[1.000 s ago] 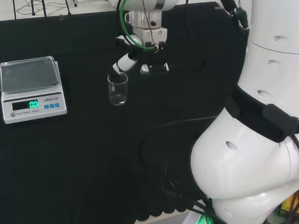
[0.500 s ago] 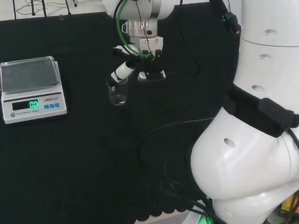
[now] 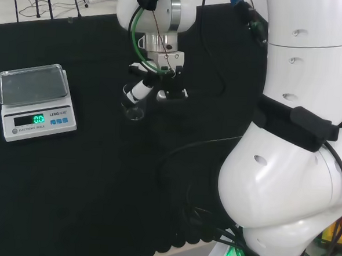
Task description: Pick up the beaker.
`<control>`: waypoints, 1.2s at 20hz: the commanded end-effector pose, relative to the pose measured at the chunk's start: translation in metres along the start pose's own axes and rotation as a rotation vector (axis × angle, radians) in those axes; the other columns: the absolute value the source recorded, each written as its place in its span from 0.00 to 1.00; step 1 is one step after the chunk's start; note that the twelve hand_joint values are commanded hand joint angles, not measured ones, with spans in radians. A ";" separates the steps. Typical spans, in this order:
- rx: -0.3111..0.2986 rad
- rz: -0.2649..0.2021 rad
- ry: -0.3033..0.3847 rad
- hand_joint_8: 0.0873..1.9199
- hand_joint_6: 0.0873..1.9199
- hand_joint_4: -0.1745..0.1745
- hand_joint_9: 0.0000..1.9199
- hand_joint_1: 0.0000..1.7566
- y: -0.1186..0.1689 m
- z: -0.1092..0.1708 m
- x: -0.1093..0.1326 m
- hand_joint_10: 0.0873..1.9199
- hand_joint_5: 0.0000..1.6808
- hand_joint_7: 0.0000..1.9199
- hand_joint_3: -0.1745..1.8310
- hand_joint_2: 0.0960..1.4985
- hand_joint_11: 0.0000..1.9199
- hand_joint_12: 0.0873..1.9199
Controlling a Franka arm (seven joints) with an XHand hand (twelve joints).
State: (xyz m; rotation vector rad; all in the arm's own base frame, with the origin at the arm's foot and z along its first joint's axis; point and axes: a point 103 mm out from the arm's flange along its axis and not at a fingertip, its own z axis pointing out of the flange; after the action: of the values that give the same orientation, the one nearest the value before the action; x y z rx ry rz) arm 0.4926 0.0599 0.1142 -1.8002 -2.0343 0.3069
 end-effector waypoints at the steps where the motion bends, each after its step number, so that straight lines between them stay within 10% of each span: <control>1: 0.012 -0.008 -0.005 0.23 0.00 0.63 0.03 0.37 0.008 0.008 0.004 0.44 0.02 0.00 0.20 0.44 0.00 0.61; 18: 0.045 0.002 -0.032 0.26 0.00 0.63 0.04 0.42 0.021 0.020 0.009 0.44 0.02 0.00 0.20 0.44 0.00 0.60; 24: 0.020 0.004 -0.047 0.35 0.00 0.66 0.17 0.52 0.024 0.020 0.010 0.43 0.05 0.06 0.30 0.40 0.03 0.77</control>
State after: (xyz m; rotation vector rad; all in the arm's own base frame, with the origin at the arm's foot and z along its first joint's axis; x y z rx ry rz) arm 0.5029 0.0739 0.0883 -1.7922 -2.0387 0.3762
